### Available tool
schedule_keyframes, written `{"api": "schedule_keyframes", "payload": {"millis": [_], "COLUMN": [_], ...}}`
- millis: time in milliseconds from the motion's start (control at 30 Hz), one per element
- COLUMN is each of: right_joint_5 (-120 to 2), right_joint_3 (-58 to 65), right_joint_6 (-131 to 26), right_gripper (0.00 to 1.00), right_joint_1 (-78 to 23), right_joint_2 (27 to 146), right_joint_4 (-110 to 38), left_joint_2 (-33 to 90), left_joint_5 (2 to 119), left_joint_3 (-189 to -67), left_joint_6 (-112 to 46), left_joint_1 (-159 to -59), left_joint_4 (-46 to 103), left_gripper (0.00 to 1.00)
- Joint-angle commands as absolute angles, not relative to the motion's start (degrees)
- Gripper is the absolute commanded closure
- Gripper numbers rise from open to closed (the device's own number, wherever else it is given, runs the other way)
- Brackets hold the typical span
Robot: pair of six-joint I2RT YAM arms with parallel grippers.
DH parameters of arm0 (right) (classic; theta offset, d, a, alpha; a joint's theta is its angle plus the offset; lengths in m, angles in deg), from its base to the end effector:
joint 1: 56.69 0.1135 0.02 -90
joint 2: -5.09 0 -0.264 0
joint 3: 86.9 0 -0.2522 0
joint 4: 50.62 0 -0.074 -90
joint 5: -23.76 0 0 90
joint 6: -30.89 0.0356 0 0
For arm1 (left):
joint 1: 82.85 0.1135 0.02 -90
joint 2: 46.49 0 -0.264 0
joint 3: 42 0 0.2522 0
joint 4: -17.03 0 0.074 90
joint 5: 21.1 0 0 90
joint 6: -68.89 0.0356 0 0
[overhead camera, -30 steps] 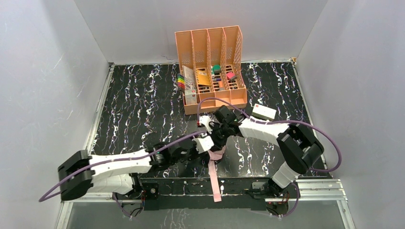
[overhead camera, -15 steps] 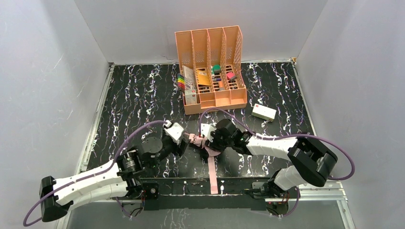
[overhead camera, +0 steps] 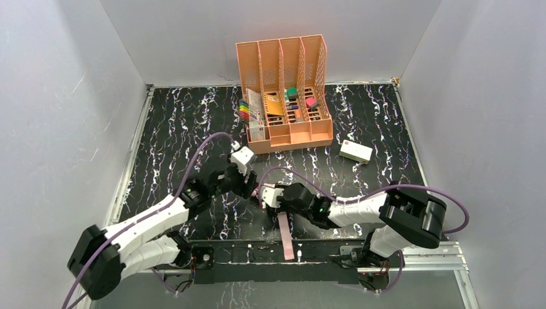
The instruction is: Put away the umbrella
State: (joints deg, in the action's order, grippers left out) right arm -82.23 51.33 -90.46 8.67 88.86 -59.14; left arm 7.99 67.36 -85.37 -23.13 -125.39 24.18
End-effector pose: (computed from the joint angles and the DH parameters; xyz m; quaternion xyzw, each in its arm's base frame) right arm 0.1211 0.2405 0.1475 -0.6080 0.6288 0.0200 0.4842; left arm 0.1601 -0.1482 0.2454 0.2880 0.7574 -0.2322 0.5380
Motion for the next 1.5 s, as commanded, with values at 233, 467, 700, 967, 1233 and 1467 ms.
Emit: {"api": "schedule_keyframes", "payload": {"millis": [233,467,700,967,1233,1467], "right_joint_5": [-83.9,-82.7,-83.6,-83.7,-84.6,-84.6], "right_joint_3": [62.8,64.0,63.8,63.2,62.2,61.4], "right_joint_6": [-100.7,-104.9,-107.5,-109.0,-108.6,-107.7], "right_gripper": [0.72,0.71,0.71,0.70,0.70,0.71], "right_joint_1": [13.5,13.7,14.0,14.3,14.3,14.3], "right_joint_2": [86.8,88.1,90.7,91.6,91.7,92.0], "right_joint_4": [-63.0,-65.3,-70.2,-73.3,-74.4,-75.9], "left_joint_2": [27.5,36.4,43.8,47.5,52.6,55.2], "left_joint_5": [29.8,20.2,16.6,15.7,19.1,23.1], "left_joint_3": [-97.5,-102.0,-105.1,-105.1,-106.1,-106.5], "left_joint_6": [-9.3,-4.0,-3.0,-2.1,-0.3,0.6], "left_joint_1": [-116.9,-113.5,-113.6,-114.1,-116.8,-118.7], "left_joint_4": [29.0,35.4,39.0,38.9,40.8,42.0], "left_gripper": [0.35,0.32,0.30,0.29,0.29,0.42]}}
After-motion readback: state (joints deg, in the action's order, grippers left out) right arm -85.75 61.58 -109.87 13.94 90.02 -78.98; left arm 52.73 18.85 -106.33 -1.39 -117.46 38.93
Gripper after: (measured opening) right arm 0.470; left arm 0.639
